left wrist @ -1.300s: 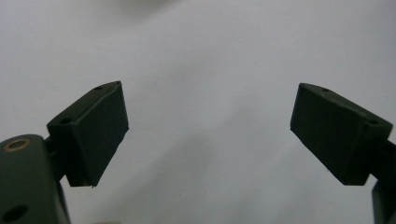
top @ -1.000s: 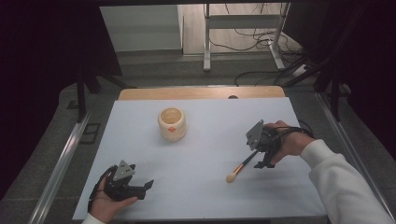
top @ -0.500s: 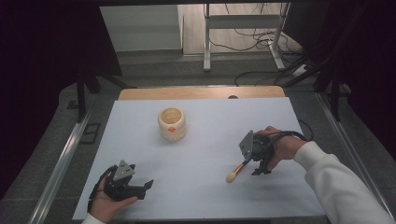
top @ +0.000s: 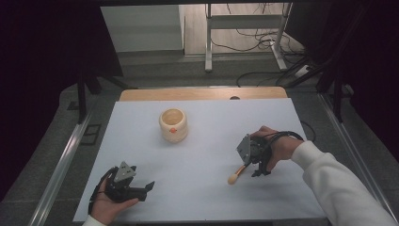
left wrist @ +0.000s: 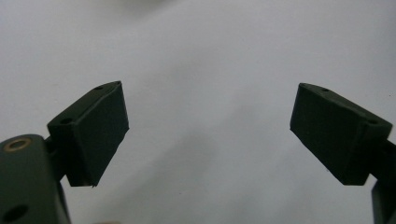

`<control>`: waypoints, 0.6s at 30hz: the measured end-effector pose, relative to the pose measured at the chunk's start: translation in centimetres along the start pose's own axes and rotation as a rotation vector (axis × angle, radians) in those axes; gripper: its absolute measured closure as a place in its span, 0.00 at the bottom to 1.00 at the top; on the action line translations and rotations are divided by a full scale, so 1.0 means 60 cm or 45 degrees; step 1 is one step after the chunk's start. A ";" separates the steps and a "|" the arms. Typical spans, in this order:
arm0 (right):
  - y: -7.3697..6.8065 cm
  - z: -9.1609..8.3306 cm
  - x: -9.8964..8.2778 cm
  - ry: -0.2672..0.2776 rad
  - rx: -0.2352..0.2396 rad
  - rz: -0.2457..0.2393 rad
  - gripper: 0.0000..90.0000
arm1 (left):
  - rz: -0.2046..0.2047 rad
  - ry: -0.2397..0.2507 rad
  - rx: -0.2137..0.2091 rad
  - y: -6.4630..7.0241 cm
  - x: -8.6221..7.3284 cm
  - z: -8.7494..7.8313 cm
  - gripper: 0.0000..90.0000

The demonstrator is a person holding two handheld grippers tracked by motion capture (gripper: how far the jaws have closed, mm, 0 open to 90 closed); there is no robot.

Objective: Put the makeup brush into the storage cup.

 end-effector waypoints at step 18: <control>0.015 0.024 0.011 -0.014 -0.013 -0.058 0.15 | 0.002 0.003 -0.001 0.000 0.000 -0.002 0.13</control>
Point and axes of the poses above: each handheld gripper's, and its own axes: z roughly forward along the jaws, x roughly out of its top, y roughly to its right, the point moved 7 cm from there along z, roughly forward along the jaws, and after that the axes turned 11 degrees about -x, right-handed, at the moved point
